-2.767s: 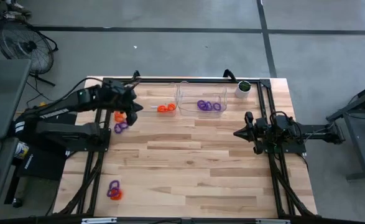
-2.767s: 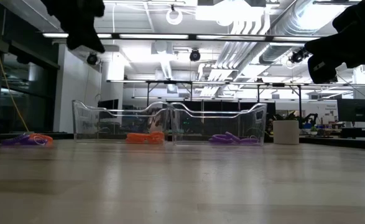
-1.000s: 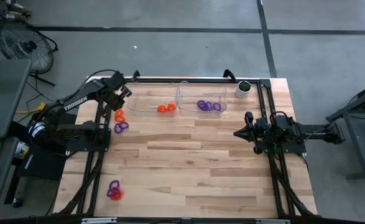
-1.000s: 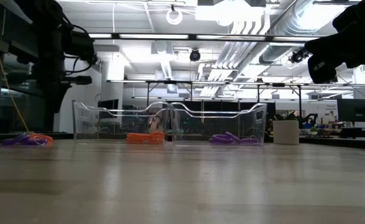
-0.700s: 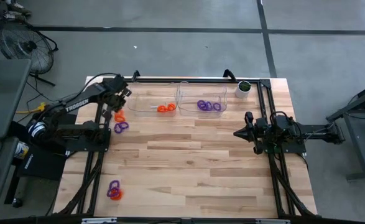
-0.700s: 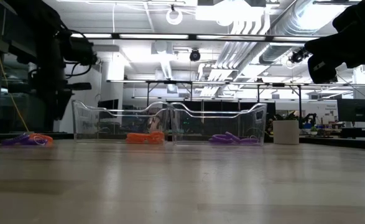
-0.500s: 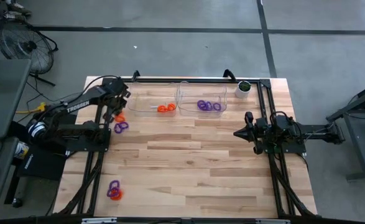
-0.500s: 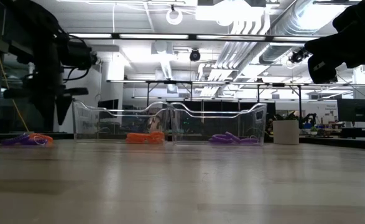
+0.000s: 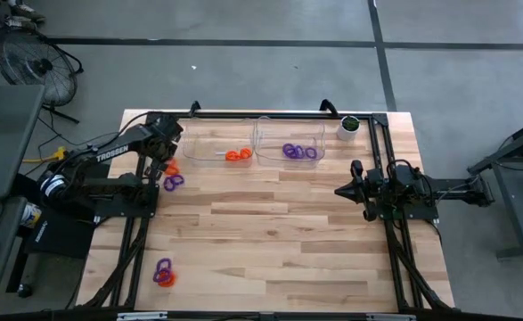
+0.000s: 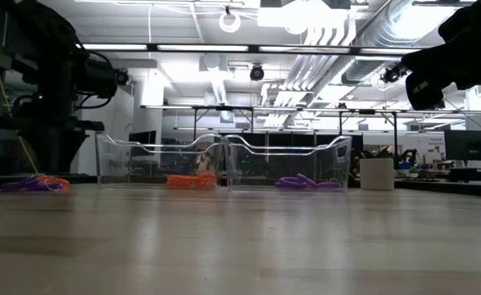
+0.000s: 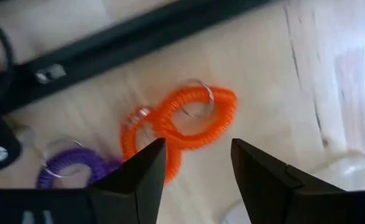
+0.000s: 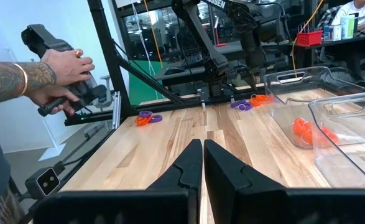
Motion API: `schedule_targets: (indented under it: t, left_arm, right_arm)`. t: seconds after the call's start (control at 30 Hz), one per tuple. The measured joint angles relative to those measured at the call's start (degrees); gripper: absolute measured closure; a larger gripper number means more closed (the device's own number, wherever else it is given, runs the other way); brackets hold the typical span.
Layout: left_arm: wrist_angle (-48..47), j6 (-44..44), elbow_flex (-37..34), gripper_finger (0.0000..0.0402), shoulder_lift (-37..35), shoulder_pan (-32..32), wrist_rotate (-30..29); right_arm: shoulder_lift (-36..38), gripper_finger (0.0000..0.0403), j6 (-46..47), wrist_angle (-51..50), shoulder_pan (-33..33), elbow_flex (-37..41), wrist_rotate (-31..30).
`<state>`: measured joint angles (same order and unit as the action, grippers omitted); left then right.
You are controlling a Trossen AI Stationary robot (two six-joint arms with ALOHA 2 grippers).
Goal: Sort spring keychains
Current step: Put the orange spring keychain into the left transparent bin
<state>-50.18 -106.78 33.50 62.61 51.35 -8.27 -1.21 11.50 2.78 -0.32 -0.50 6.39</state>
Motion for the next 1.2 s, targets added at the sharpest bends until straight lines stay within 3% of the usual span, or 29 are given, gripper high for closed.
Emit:
schedule_targets:
  t: [0.63,0.9,1.2]
  left_arm:
    - [8.7,-1.7,0.0,0.0222,8.5,0.0,-1.4]
    - [7.7,-1.5,0.0,0.0222,8.8,0.1,-3.3]
    - [8.3,-1.5,0.1,0.0222,13.8,0.0,-2.8]
  right_arm:
    - [0.0,0.0391,0.0,0.0,0.0,0.0,0.0]
    - [0.0,0.0391,0.0,0.0,0.0,0.0,0.0]
    - [0.0,0.0391,0.0,0.0,0.0,0.0,0.0]
